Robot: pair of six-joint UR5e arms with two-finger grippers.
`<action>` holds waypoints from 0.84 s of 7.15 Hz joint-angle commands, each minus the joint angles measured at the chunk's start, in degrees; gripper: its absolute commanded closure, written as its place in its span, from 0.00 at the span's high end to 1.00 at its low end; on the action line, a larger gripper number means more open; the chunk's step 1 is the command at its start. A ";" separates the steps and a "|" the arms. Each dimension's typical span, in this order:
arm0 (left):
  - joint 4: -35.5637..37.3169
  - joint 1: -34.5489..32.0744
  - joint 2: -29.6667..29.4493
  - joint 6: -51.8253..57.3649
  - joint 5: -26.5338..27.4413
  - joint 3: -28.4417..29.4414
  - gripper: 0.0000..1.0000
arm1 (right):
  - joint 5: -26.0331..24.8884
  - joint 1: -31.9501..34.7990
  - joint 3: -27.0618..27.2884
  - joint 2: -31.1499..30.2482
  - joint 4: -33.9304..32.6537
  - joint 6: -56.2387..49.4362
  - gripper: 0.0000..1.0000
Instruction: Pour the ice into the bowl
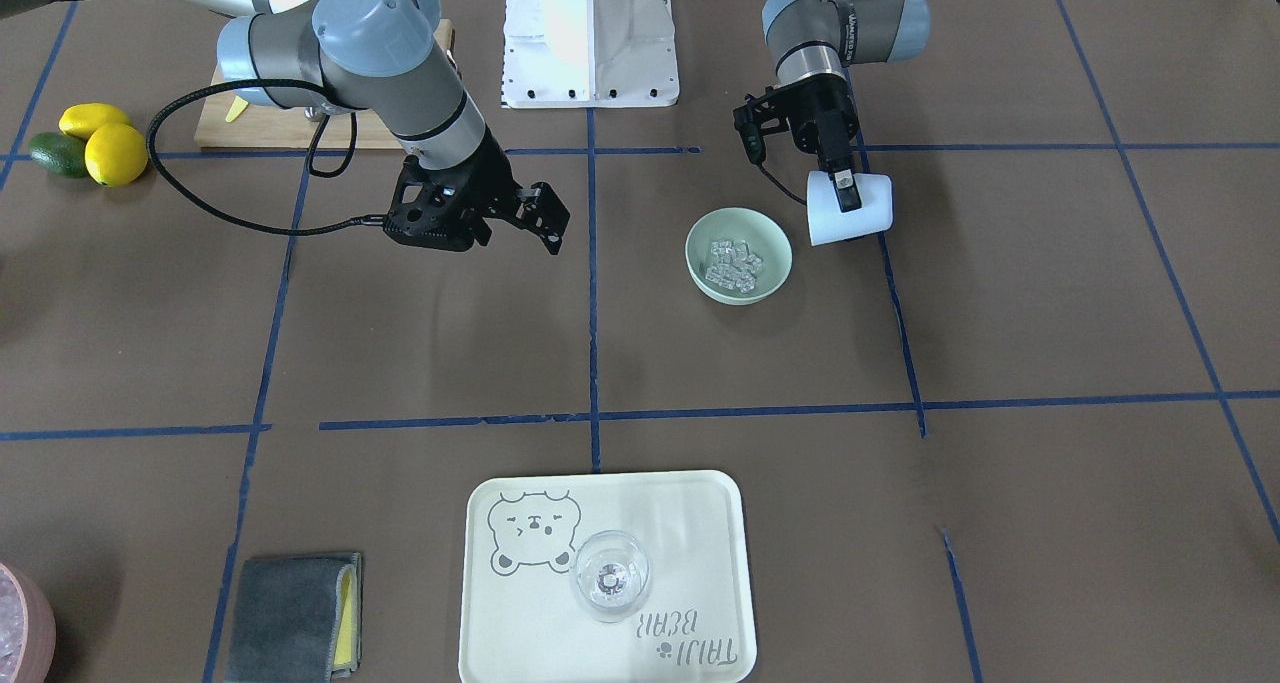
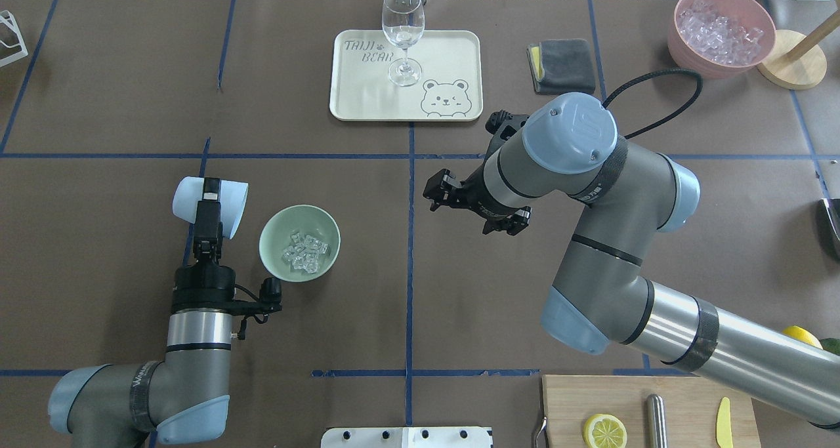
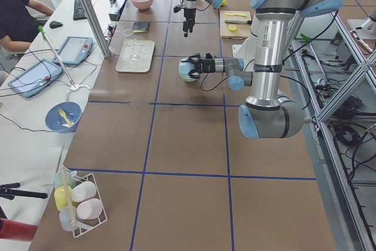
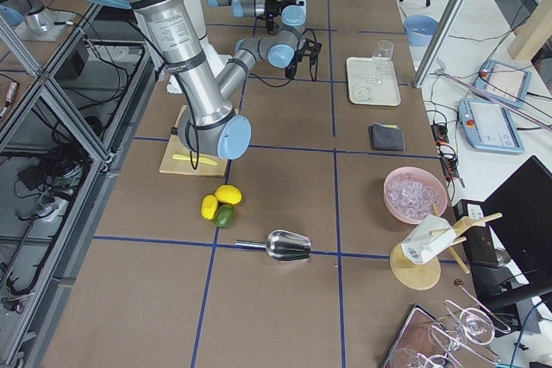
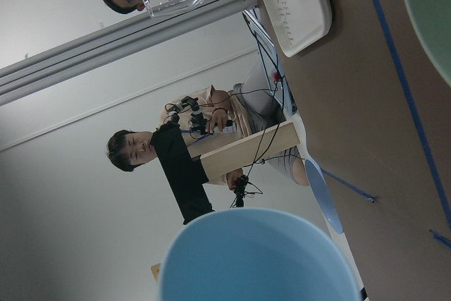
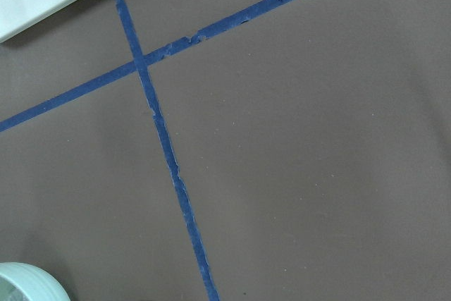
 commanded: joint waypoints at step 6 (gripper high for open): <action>-2.93 -0.22 1.57 0.07 -10.17 -4.07 0.00 | -0.09 -0.25 0.08 0.26 0.00 0.27 1.00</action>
